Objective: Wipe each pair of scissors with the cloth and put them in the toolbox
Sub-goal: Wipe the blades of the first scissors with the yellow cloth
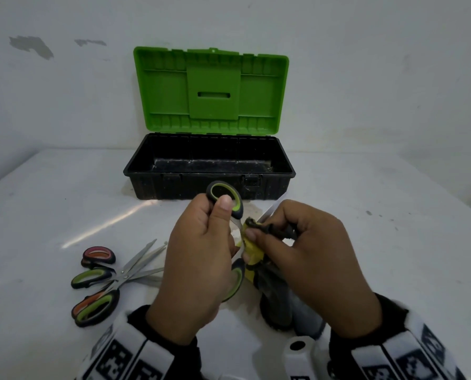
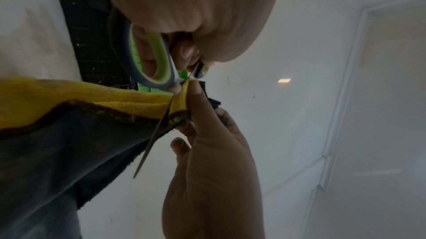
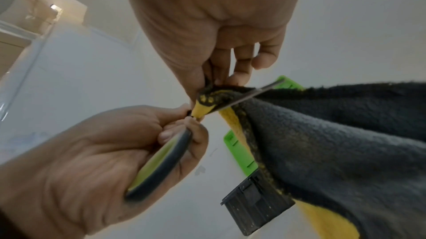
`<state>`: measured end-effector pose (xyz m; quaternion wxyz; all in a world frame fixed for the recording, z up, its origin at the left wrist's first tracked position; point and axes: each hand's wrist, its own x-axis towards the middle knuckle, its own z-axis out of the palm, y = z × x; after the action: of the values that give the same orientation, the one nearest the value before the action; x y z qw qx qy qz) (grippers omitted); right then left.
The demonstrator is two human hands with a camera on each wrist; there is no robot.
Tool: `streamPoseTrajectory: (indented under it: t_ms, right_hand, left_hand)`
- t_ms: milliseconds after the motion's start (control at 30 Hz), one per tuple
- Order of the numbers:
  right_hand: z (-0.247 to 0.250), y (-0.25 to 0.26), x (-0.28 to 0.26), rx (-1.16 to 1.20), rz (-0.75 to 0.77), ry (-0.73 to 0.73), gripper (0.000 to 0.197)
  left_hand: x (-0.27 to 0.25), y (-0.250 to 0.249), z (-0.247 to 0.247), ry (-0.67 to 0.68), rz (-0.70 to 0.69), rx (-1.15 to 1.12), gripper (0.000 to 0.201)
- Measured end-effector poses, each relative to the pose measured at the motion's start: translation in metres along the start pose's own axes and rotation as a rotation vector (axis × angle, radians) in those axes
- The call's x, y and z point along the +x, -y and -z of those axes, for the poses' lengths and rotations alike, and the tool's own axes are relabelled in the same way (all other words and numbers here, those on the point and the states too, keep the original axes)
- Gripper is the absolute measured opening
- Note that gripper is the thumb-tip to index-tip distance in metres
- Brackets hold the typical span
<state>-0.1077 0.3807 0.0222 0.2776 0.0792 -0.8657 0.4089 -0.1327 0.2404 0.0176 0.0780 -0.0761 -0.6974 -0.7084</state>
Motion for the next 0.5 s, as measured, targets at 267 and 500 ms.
streamPoseTrajectory:
  t_ms: [267,500]
  right_hand:
    - [0.009,-0.012,0.006,-0.021,-0.145,-0.072,0.032]
    - [0.016,0.003,0.001,0.183,-0.165,-0.095,0.023]
  left_hand:
    - [0.002,-0.006,0.004,0.012,0.043,-0.109,0.034]
    - [0.005,-0.002,0.010,-0.038,0.017,0.012,0.036]
